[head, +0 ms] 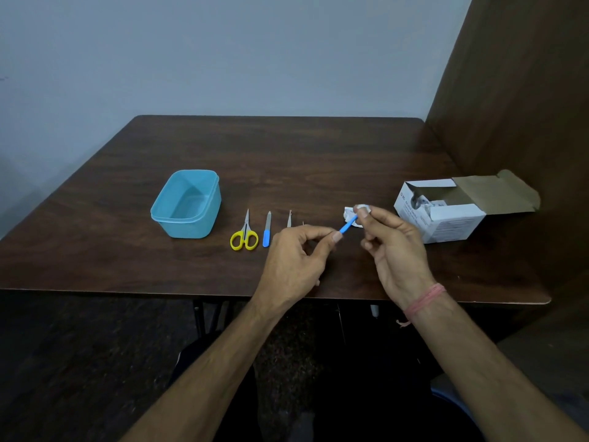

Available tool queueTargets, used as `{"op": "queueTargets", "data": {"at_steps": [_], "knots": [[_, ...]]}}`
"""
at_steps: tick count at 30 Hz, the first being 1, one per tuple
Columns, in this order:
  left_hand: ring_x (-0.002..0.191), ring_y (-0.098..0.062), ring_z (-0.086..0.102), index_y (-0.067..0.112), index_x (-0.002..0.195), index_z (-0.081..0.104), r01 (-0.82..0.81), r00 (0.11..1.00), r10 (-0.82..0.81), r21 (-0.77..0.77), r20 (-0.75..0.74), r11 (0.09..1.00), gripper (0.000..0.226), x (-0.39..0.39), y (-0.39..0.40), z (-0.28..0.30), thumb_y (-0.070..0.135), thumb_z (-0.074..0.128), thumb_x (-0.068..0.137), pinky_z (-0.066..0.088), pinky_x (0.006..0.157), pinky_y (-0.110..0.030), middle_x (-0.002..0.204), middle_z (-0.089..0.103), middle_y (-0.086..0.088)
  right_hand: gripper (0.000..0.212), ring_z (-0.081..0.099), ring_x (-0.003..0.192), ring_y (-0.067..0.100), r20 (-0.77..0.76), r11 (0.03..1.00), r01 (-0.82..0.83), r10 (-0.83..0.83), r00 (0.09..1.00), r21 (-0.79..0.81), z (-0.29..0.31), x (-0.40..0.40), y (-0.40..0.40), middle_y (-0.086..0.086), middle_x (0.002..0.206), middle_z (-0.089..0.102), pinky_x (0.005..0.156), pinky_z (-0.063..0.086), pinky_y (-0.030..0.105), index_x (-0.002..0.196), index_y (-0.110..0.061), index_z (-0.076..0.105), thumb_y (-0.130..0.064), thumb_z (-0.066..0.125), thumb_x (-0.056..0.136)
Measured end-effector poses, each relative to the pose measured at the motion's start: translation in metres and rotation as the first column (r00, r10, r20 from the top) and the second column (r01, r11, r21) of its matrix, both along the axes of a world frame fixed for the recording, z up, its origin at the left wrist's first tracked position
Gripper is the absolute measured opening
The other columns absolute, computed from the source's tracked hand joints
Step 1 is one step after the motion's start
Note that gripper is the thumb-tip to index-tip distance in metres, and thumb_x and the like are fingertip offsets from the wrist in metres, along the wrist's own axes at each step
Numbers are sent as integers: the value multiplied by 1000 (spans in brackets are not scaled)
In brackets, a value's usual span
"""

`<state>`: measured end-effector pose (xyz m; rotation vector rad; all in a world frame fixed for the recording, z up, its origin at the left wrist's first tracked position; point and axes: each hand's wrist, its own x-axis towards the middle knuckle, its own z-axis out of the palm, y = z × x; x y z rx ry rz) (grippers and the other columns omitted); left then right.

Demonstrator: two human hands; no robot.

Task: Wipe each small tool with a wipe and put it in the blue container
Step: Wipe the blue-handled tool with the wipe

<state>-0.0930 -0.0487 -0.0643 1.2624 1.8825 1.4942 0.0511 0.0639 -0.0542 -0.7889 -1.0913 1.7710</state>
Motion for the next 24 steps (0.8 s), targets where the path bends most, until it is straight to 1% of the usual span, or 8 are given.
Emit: {"op": "queueTargets", "data": {"at_steps": [2,4,8,12,15,19,22,24], "knots": [[62,-1,64,28,101,87,14,998,-15,-15,-67,1000,19,-3,-1,0,34,72,110,49,61,-17,78,75,16,8,58,68,2,25,999,-22,21,999,49,-4,-1,-1,9,105,80,56,42,19,98,-12,86,-13,80,93],[66,-1,60,30,99,86,51,996,-53,-28,-70,998,24,-7,-1,1,35,67,113,44,64,-17,77,73,15,9,56,70,4,31,997,-48,46,998,68,-4,0,-2,10,104,79,56,42,19,92,-14,87,-19,83,86],[65,-4,53,33,95,82,94,993,-98,-60,-61,994,31,-6,1,2,37,60,116,41,62,-23,74,68,14,12,55,65,1,-81,1000,2,-2,997,0,-2,2,-2,-2,102,82,60,43,16,102,-10,82,-16,78,92],[55,-2,48,32,98,82,100,995,-100,-54,-6,994,32,-10,-2,-1,38,56,118,40,55,-27,76,66,12,21,58,65,1,-31,997,-2,4,1000,73,-5,1,-3,0,97,81,56,41,18,103,-9,82,-22,81,87],[51,-5,47,32,101,82,114,993,-113,-53,24,992,31,-8,-4,1,39,57,117,41,50,-29,77,67,10,18,58,68,2,-13,996,-12,13,1000,83,-5,2,-3,5,101,80,55,41,19,103,-8,83,-19,82,88],[62,-10,63,27,106,85,155,981,-151,-26,124,988,27,-4,-5,4,36,61,116,53,50,-29,76,66,9,10,46,63,6,83,984,-56,43,996,170,-8,1,-4,3,90,75,54,39,21,103,-6,85,-13,78,99],[73,-10,72,25,107,86,181,978,-176,-35,112,983,25,-1,-4,5,35,64,114,56,54,-28,75,72,6,8,44,62,7,54,989,-45,37,998,143,-6,2,-4,1,92,77,55,39,22,100,-9,87,-12,79,99],[75,-12,75,24,107,86,181,979,-175,-45,108,983,25,1,-5,8,35,65,114,55,53,-27,77,75,5,7,43,62,9,48,989,-6,-1,999,148,-7,1,-6,7,94,76,55,38,23,99,-13,88,-14,81,97]]}}
